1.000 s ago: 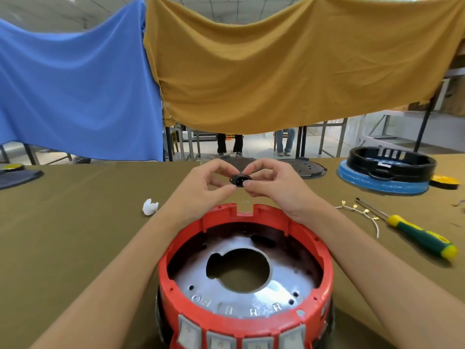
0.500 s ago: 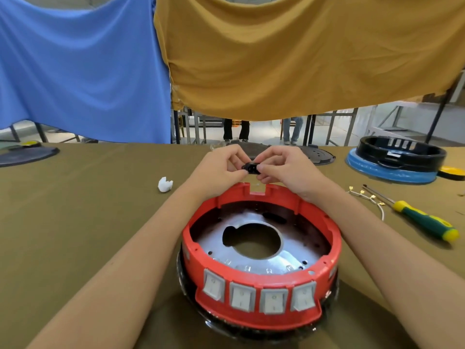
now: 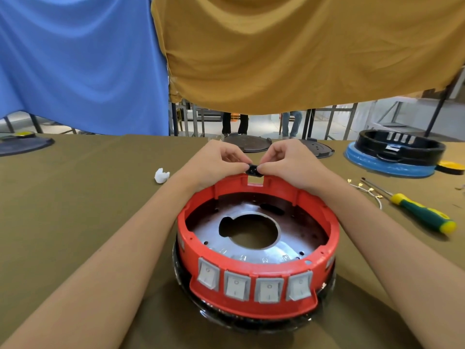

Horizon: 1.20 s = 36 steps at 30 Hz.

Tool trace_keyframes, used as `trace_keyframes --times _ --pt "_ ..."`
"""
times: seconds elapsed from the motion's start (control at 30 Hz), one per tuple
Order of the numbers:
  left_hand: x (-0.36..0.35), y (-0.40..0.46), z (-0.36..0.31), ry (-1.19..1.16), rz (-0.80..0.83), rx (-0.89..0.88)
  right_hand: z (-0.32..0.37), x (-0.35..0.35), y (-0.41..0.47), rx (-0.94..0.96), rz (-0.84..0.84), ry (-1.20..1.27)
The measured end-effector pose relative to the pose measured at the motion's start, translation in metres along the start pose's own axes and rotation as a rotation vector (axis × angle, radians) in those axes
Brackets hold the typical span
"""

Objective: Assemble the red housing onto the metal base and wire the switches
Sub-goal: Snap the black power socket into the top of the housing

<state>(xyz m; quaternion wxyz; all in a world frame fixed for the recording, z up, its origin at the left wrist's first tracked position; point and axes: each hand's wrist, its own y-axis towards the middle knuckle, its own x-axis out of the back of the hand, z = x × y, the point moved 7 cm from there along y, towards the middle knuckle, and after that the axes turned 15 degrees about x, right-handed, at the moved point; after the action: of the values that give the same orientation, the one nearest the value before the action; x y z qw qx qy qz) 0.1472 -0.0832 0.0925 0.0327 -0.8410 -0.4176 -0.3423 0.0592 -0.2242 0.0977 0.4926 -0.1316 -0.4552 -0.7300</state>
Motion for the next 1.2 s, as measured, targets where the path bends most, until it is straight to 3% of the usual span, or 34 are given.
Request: trace_keyframes --times 0.83,1.2 --pt "-0.004 0.003 0.000 0.050 0.051 0.020 0.003 0.000 -0.003 0.062 -0.011 0.023" --pt "-0.003 0.005 0.005 -0.033 0.011 0.049 -0.013 -0.001 -0.005 -0.127 -0.057 0.220"
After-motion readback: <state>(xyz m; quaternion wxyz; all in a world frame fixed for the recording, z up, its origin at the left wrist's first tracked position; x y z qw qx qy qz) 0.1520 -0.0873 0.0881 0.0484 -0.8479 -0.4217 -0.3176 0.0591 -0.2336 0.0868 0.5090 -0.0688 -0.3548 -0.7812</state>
